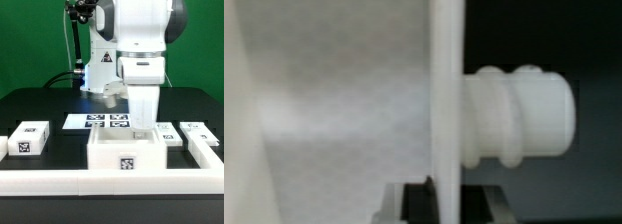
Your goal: Assemble cabinet
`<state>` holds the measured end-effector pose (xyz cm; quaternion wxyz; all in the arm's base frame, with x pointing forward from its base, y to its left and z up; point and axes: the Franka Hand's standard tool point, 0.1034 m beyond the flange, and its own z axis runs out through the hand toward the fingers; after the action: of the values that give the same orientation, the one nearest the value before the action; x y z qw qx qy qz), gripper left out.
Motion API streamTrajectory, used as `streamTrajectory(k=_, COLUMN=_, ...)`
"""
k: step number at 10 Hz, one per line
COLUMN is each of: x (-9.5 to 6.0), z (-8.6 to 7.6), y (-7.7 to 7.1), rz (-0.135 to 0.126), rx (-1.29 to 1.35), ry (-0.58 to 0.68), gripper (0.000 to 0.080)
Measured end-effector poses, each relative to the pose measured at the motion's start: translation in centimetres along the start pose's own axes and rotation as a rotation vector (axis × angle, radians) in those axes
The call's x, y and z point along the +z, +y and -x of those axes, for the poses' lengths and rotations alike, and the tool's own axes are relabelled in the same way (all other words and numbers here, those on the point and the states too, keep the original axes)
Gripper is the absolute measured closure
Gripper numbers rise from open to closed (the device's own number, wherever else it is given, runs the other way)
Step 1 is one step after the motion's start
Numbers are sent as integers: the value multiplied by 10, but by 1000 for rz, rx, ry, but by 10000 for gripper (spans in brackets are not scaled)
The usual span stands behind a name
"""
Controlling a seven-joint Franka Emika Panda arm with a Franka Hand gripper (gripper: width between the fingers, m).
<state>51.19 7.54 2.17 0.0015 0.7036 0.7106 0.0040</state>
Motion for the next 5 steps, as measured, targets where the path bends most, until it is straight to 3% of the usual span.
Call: streamTrajectory(k=5, x=0, z=-43, y=8, rz=16, rx=-11, ry=26, gripper=771)
